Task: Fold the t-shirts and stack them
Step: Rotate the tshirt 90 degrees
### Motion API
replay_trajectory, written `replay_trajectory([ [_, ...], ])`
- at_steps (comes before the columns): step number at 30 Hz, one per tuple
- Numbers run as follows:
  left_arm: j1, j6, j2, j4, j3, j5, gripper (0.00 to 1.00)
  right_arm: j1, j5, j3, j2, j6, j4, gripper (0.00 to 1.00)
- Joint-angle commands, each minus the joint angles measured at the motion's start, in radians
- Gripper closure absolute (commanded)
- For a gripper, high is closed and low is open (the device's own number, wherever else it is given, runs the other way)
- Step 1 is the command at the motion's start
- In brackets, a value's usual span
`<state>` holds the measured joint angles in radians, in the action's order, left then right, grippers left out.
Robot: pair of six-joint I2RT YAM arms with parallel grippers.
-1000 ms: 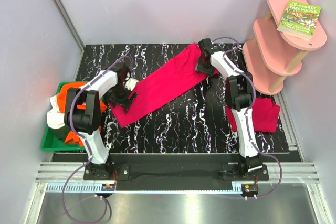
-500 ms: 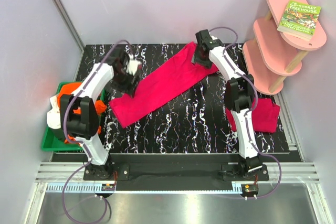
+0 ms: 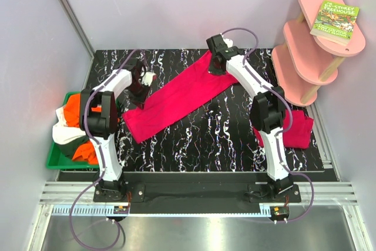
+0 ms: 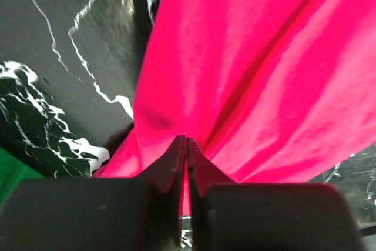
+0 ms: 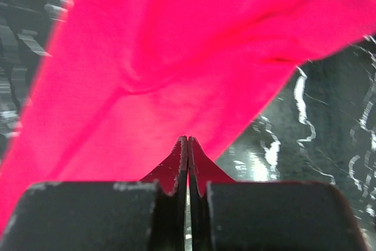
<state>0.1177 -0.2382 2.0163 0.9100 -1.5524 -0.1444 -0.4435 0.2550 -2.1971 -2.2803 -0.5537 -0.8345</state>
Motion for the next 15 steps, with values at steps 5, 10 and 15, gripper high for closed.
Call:
replay_trajectory([
  [5, -0.016, -0.006, -0.014, -0.065, 0.017, 0.057, 1.0, -0.011, 0.101, 0.062, -0.034, 0.018, 0.025, 1.0],
  [10, -0.01, -0.03, 0.01, -0.033, 0.052, 0.071, 1.0, -0.003, 0.105, 0.071, -0.09, 0.012, 0.018, 1.0],
  [15, 0.011, -0.076, 0.009, 0.003, 0.107, 0.109, 1.0, 0.012, 0.076, 0.02, -0.16, 0.011, -0.02, 1.0],
])
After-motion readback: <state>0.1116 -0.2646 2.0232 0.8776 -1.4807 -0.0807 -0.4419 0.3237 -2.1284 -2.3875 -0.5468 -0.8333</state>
